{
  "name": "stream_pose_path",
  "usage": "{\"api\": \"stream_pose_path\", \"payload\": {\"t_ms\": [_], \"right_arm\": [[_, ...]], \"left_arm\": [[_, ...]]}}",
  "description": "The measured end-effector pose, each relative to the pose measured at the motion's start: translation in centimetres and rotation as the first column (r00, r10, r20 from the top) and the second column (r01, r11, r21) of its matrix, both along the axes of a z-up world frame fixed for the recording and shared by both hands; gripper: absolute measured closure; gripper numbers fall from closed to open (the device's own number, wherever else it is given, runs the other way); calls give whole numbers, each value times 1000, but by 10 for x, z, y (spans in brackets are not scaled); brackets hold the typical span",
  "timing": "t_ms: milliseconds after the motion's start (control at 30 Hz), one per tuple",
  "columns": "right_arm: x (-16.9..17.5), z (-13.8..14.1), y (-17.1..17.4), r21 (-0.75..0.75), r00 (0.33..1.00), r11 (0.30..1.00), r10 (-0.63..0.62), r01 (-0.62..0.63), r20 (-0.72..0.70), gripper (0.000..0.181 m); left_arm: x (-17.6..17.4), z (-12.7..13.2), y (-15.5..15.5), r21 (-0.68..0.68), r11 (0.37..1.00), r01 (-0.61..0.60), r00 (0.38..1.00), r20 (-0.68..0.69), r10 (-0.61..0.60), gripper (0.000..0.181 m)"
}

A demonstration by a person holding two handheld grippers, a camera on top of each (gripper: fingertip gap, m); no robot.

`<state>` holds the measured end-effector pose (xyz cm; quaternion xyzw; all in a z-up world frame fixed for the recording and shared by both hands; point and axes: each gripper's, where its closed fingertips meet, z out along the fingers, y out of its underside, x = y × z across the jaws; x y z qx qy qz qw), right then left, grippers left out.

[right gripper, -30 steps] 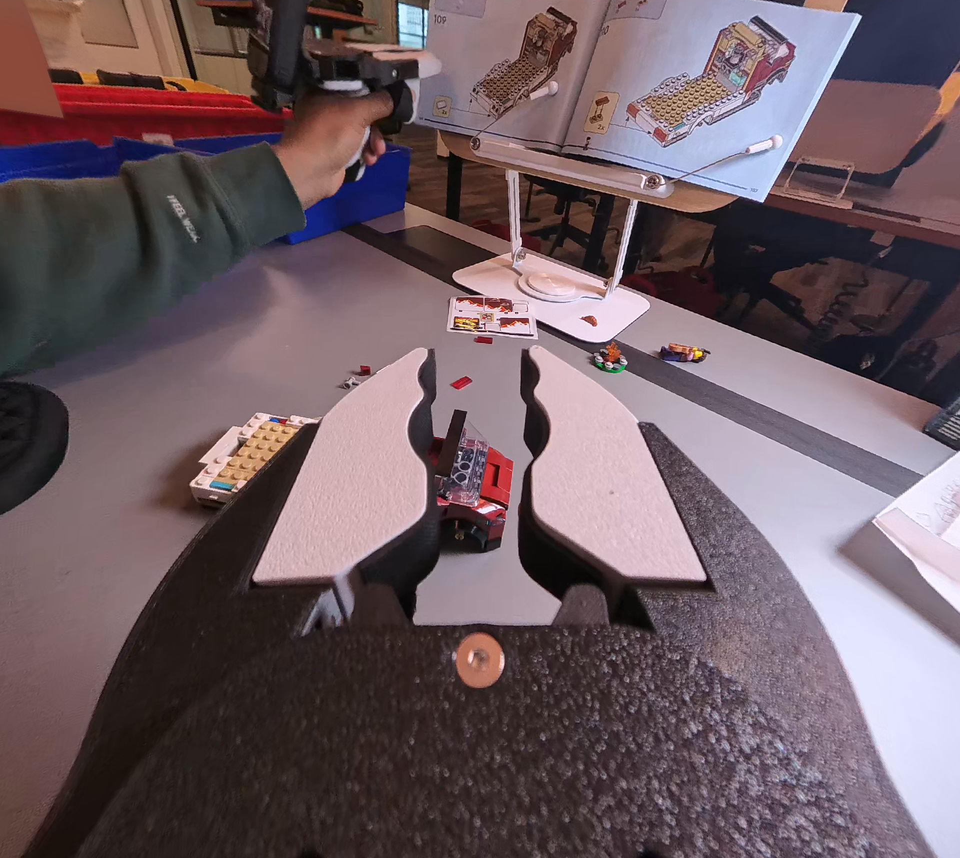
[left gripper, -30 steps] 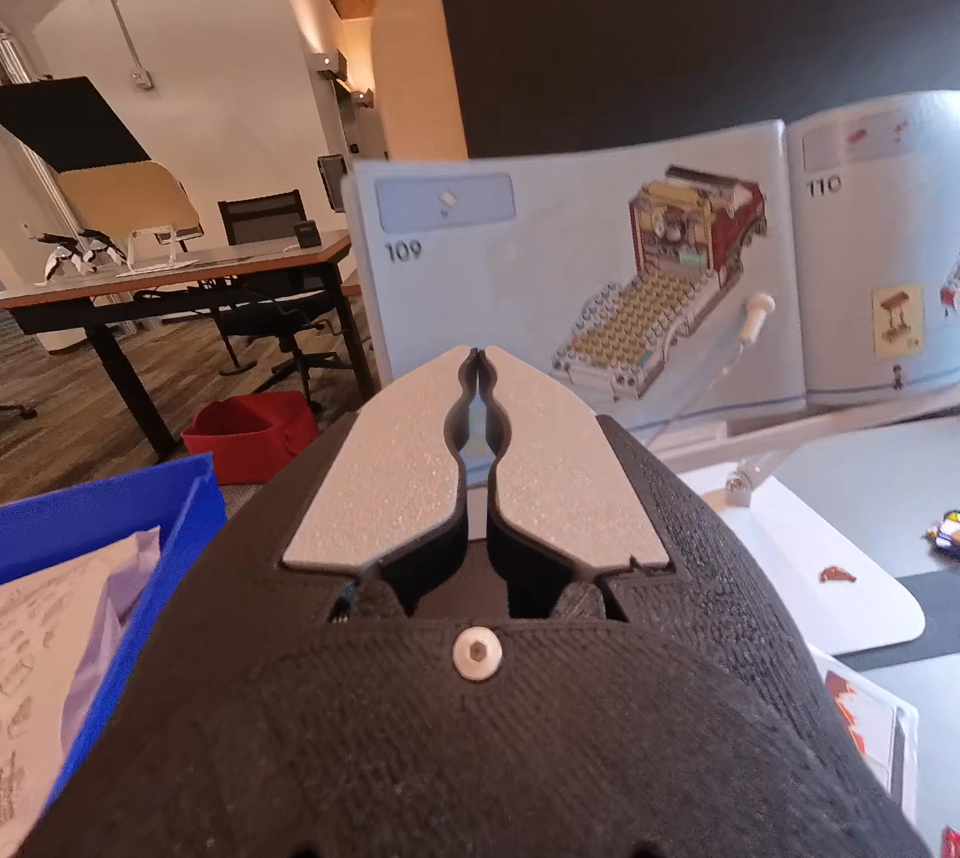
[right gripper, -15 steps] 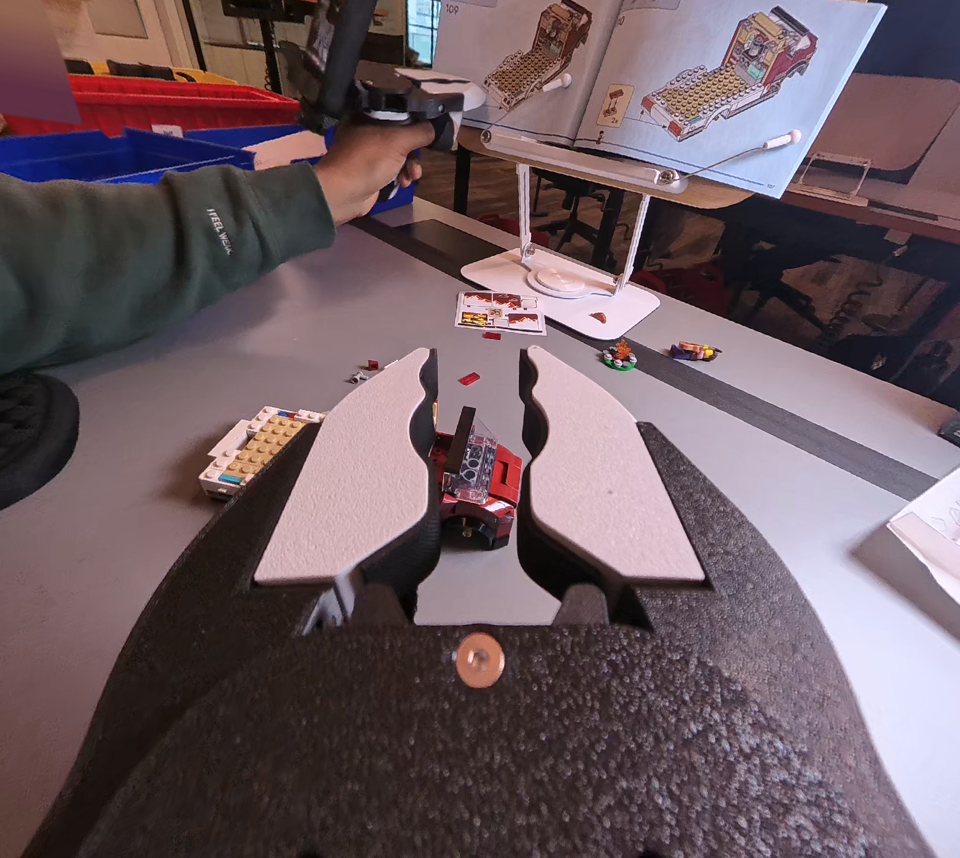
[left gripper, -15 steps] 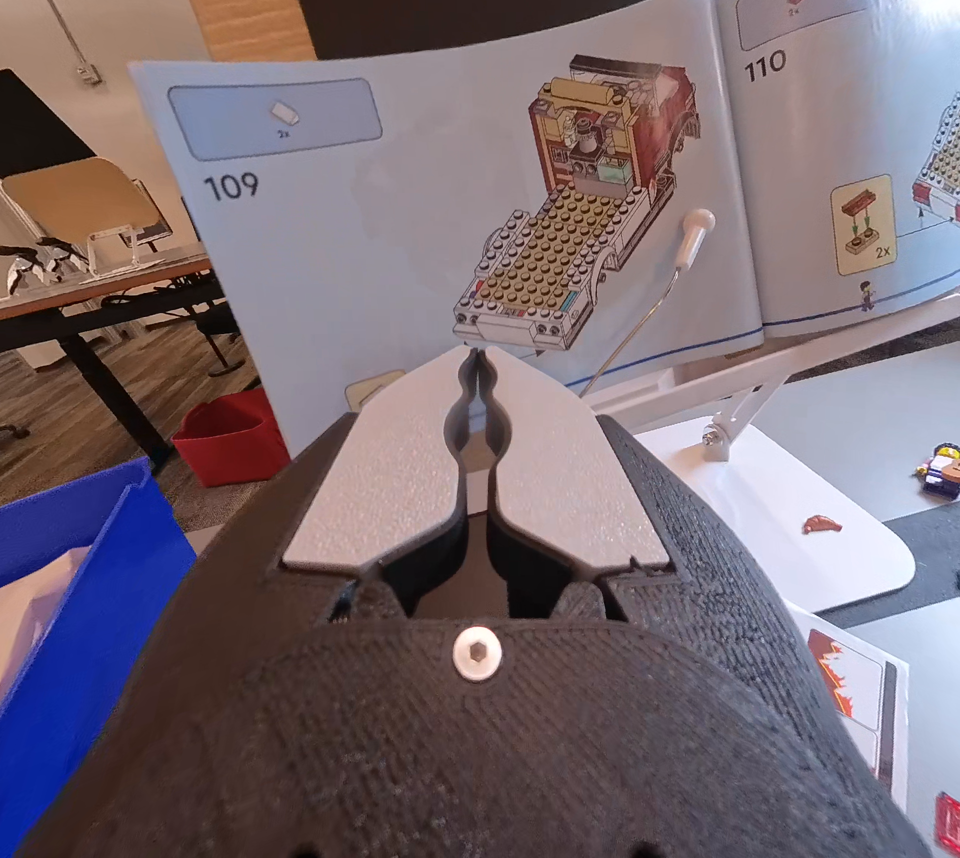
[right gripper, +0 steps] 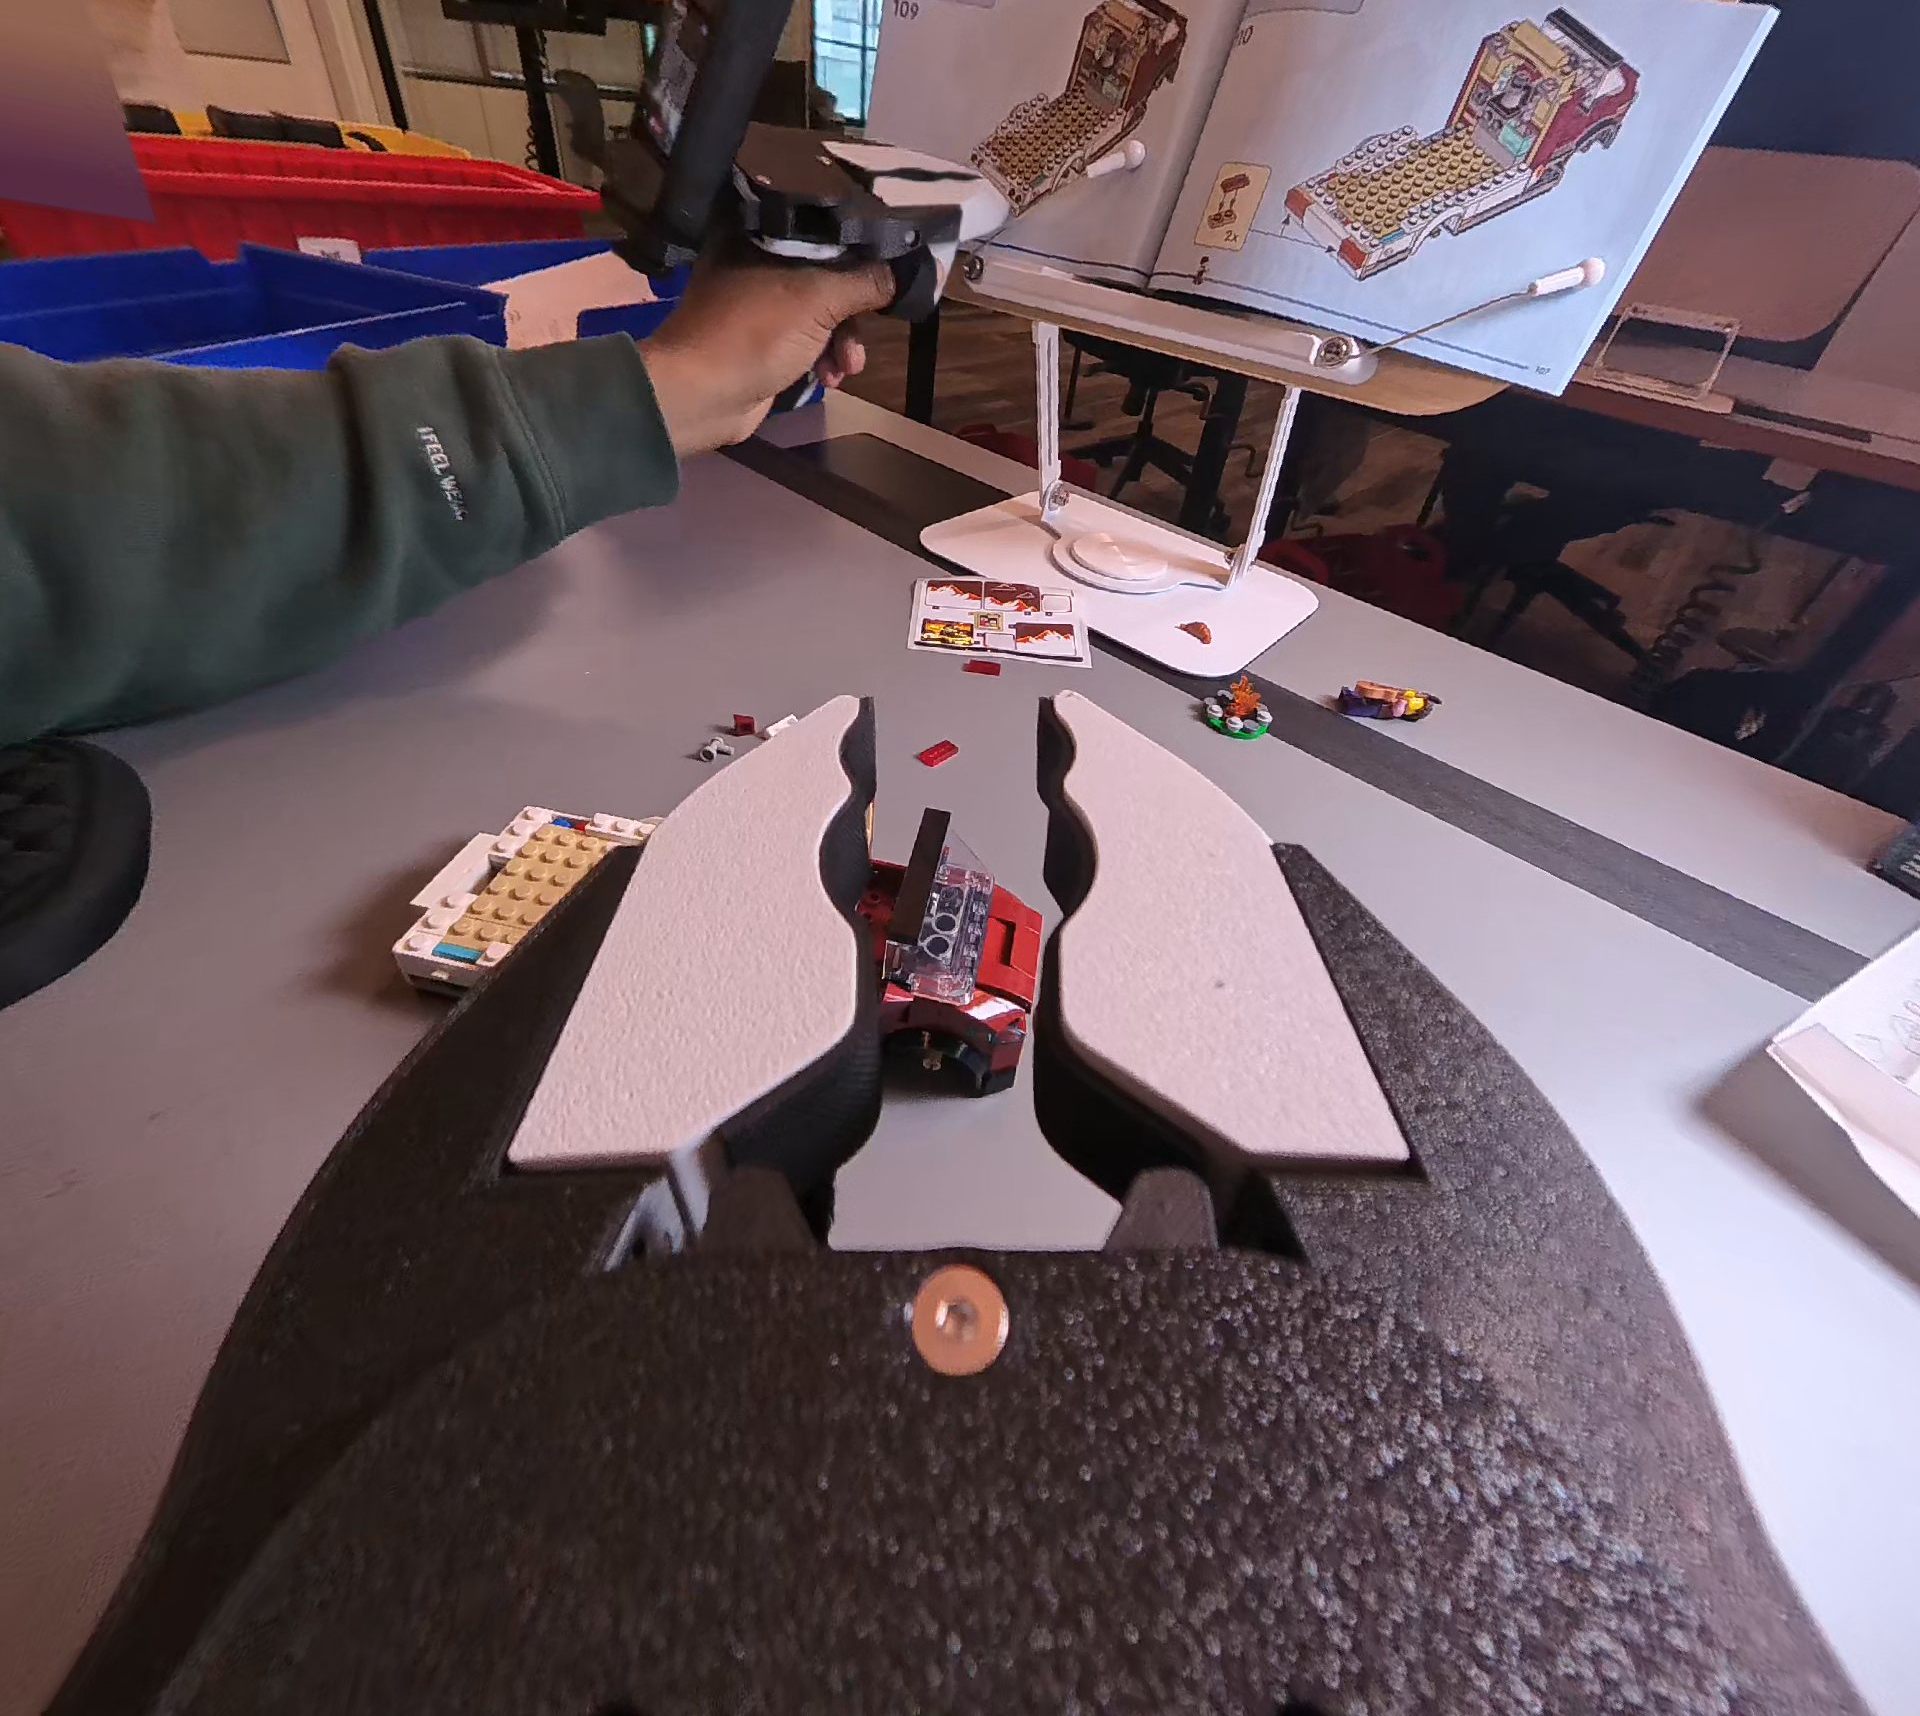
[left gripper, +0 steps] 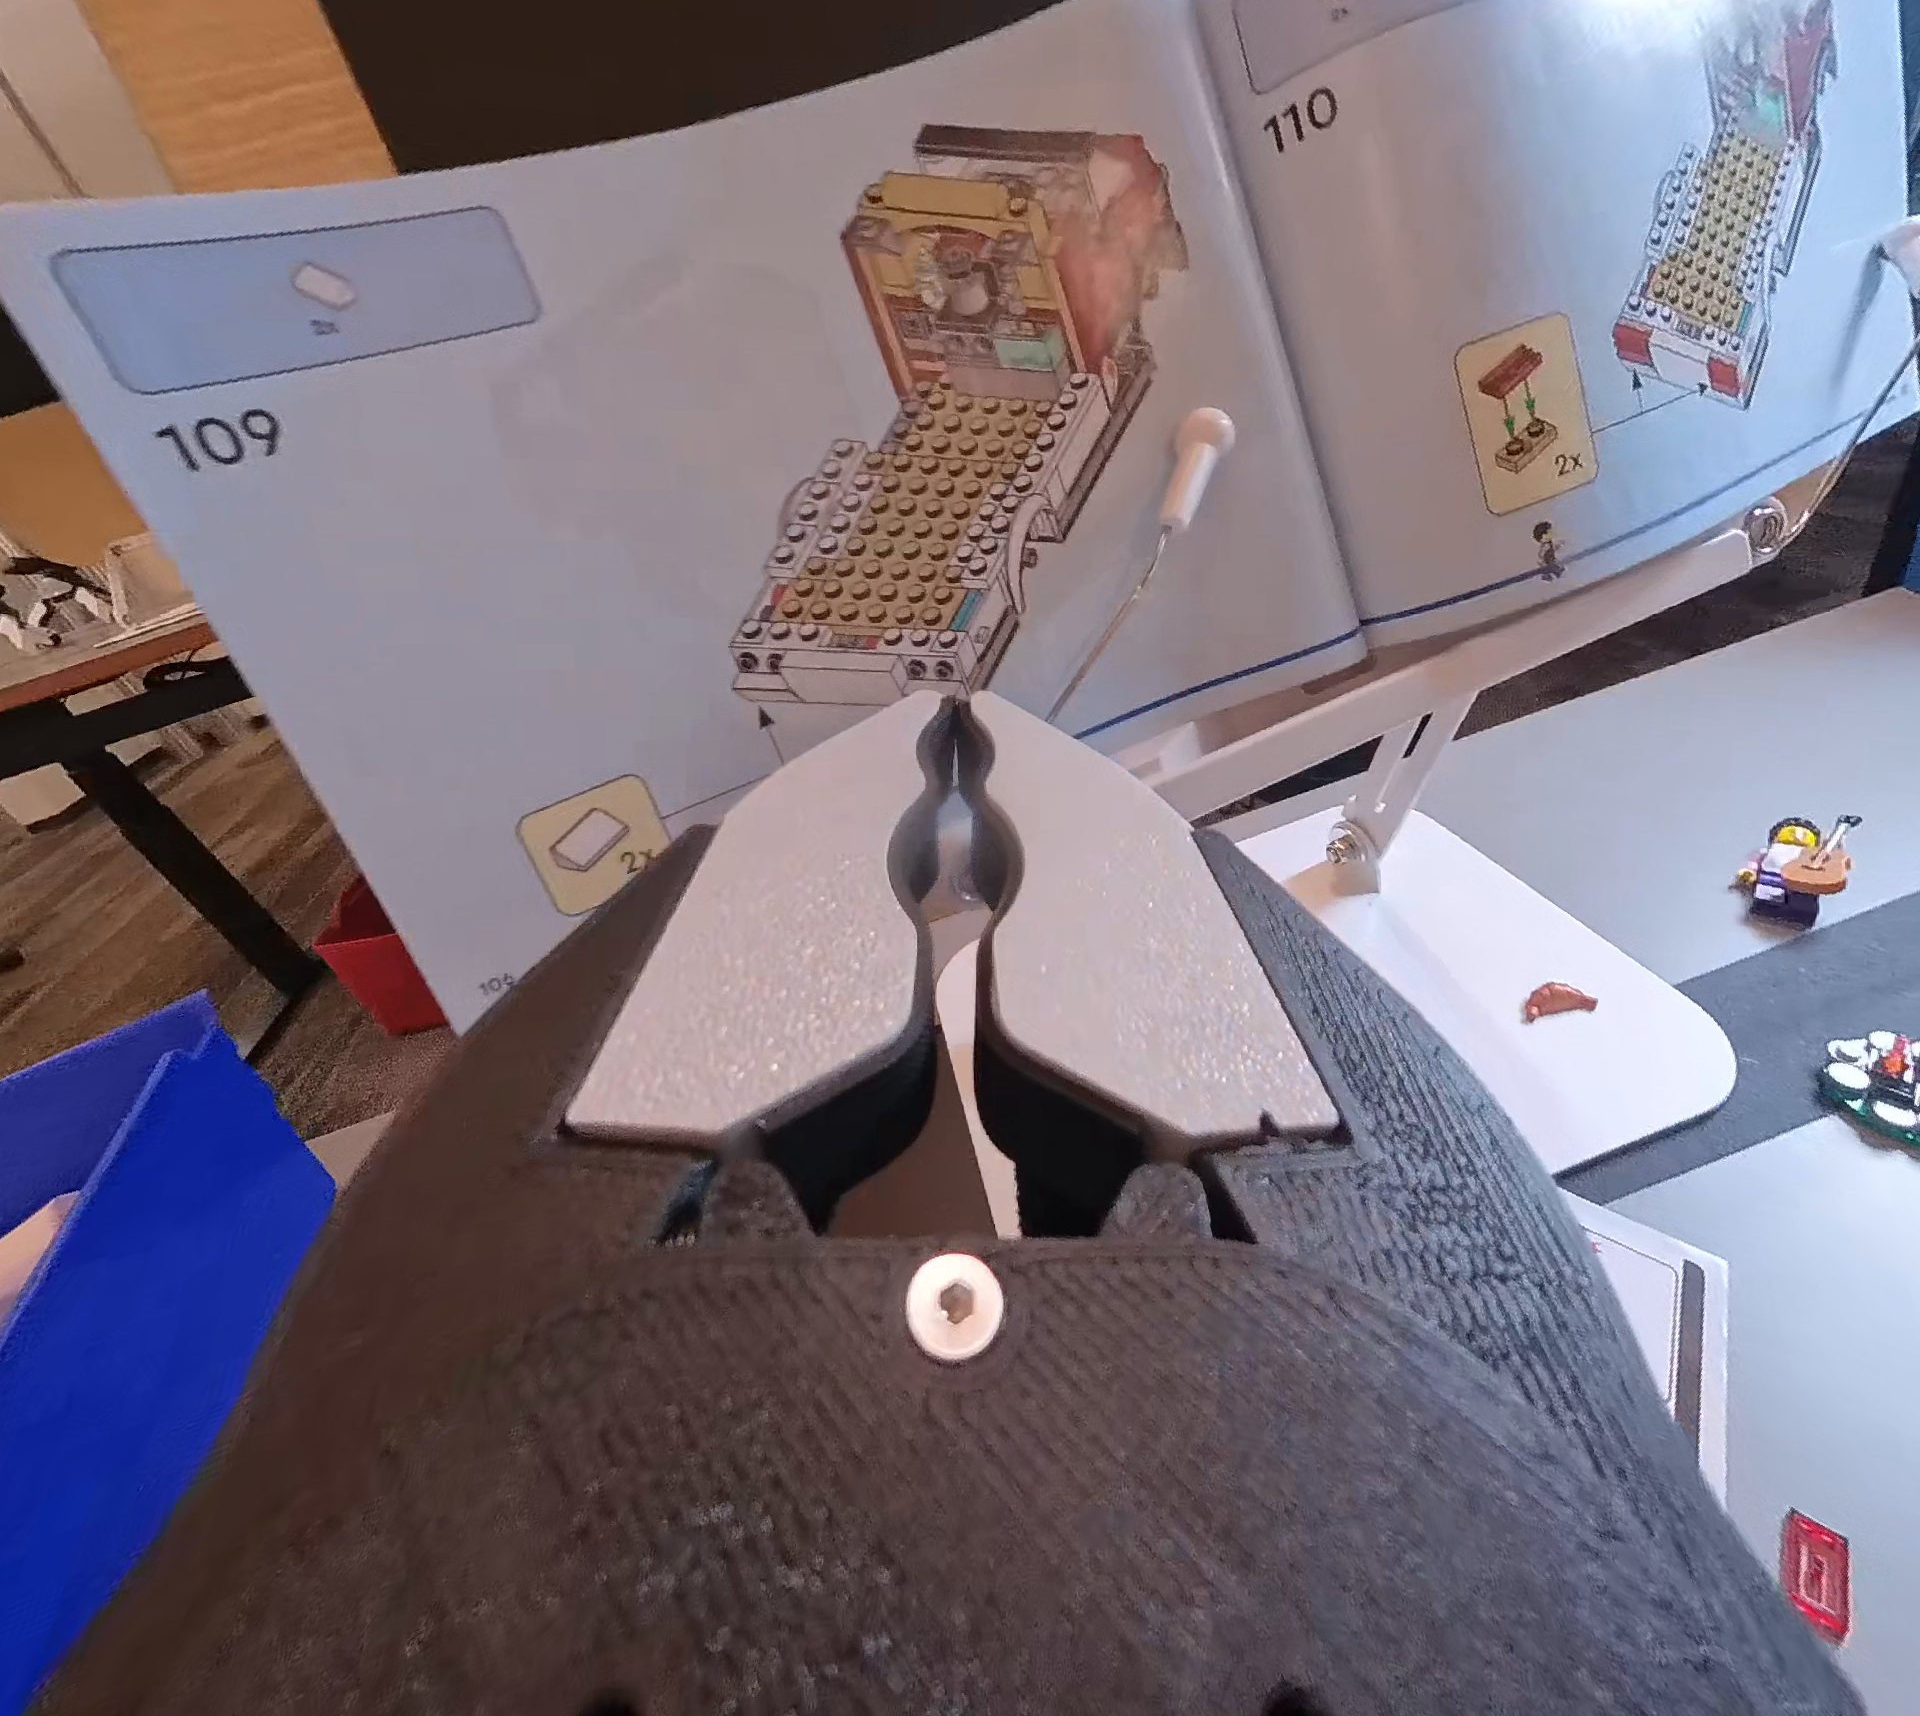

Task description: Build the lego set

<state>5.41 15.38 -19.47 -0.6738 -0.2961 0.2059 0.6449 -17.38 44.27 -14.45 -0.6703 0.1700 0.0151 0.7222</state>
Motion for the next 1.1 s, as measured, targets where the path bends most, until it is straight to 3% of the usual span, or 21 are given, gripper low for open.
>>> {"api": "stream_pose_path", "payload": {"t_ms": [233,333,433,600,667,733,800,900,1000,1100], "right_arm": [[2,1,1,3,1000,1000,-5,5,-4,152],[2,-1,1,-6,1000,1000,-2,2,3,151],[1,-4,1,-22,1000,1000,16,-16,14,150],[-10,-14,-8,-51,993,994,98,-95,67,144],[-16,-20,-13,-48,983,991,131,-126,129,142],[-23,-28,-20,-39,962,986,167,-162,216,142],[-30,-37,-28,-44,932,977,214,-210,291,142],[-40,-54,-43,-103,881,951,309,-292,359,142],[-44,-77,-52,-152,815,932,363,-330,452,143],[-45,-95,-53,-159,758,931,360,-328,544,146]], "left_arm": [[1,5,-7,-1,1000,27,999,28,-27,181],[12,6,-35,-4,995,100,994,39,-100,181],[41,-22,-73,-137,956,258,966,38,-255,181],[87,-69,-162,-299,803,516,850,63,-523,151],[96,-82,-202,-341,729,593,789,67,-610,147],[100,-97,-241,-411,628,661,719,108,-686,141],[101,-108,-275,-477,492,728,646,237,-726,132],[98,-135,-311,-593,336,731,593,310,-743,111],[98,-162,-329,-680,300,669,574,217,-790,105],[107,-172,-341,-705,279,651,547,182,-817,117]]}}
